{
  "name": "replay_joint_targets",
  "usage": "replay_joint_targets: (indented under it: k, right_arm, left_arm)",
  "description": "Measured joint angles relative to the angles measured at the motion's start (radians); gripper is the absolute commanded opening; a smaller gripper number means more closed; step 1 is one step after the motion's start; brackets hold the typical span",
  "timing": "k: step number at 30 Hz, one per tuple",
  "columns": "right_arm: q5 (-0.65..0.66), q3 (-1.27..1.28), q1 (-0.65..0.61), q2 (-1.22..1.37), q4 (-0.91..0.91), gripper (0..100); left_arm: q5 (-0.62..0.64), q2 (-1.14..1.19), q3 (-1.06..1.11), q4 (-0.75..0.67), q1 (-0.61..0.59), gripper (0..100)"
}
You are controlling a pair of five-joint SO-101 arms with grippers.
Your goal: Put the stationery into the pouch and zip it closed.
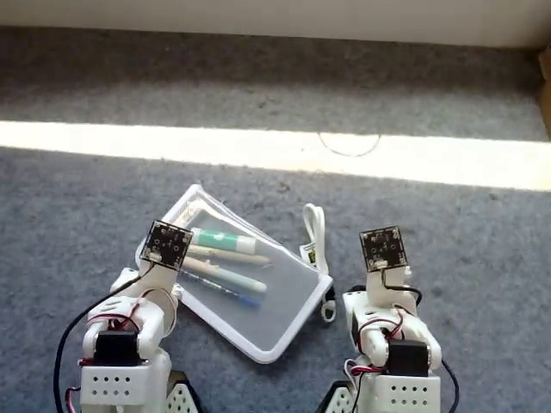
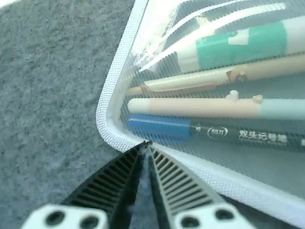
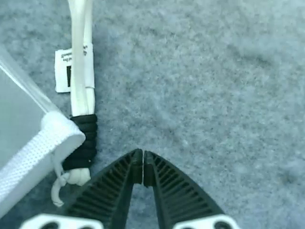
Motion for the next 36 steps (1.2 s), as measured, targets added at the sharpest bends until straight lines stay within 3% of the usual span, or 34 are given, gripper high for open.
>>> replay_joint_targets:
  k: [8,12,20,27,36]
  right_arm:
    - [-0.002,0.0,0.149,0.0,0.003,0.4]
    - [-0.1,0.0,0.158,0.0,-0.021,0.4]
    - [-0.163,0.0,0.157,0.0,-0.032,0.4]
    - [-0.209,0.0,0.044,0.0,-0.032,0.4]
    - [-0.209,0.0,-0.124,0.0,-0.032,0.4]
  left_arm:
    - [0.0,0.0,0.0,0.051,-0.107,1]
    - [0.002,0.0,0.0,0.051,-0.115,1]
    - [0.19,0.0,0.0,0.051,-0.114,1]
    - [0.327,0.0,0.0,0.051,-0.078,1]
    - [0.344,0.0,0.0,0.051,0.075,1]
